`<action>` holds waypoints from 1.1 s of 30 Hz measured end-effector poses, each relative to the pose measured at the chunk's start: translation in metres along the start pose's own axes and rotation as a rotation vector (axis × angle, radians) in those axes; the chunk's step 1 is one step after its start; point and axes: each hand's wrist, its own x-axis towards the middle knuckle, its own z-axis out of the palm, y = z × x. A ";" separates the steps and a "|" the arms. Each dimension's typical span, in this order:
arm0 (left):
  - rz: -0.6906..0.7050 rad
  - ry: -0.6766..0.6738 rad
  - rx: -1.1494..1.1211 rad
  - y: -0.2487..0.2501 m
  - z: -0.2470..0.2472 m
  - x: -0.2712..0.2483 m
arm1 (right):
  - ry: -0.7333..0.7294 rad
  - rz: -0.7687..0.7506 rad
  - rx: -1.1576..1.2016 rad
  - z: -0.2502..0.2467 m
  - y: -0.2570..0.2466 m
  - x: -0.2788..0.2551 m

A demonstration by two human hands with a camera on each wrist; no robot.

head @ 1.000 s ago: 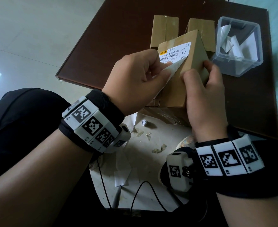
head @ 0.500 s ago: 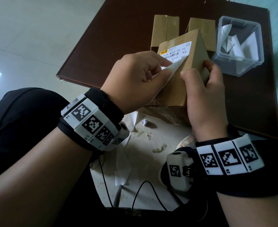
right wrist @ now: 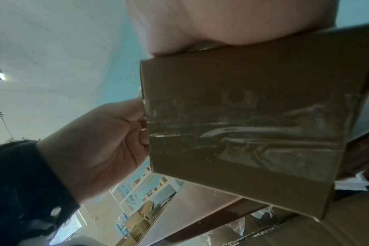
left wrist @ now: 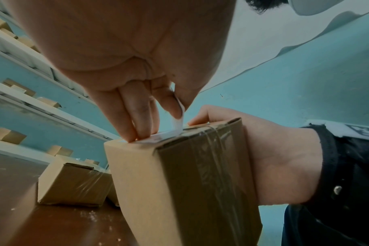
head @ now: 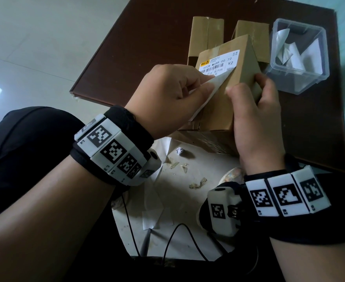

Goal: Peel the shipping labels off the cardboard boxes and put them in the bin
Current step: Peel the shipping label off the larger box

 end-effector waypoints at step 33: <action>-0.047 0.003 -0.001 0.001 0.000 -0.002 | -0.002 0.013 0.007 0.000 -0.002 0.000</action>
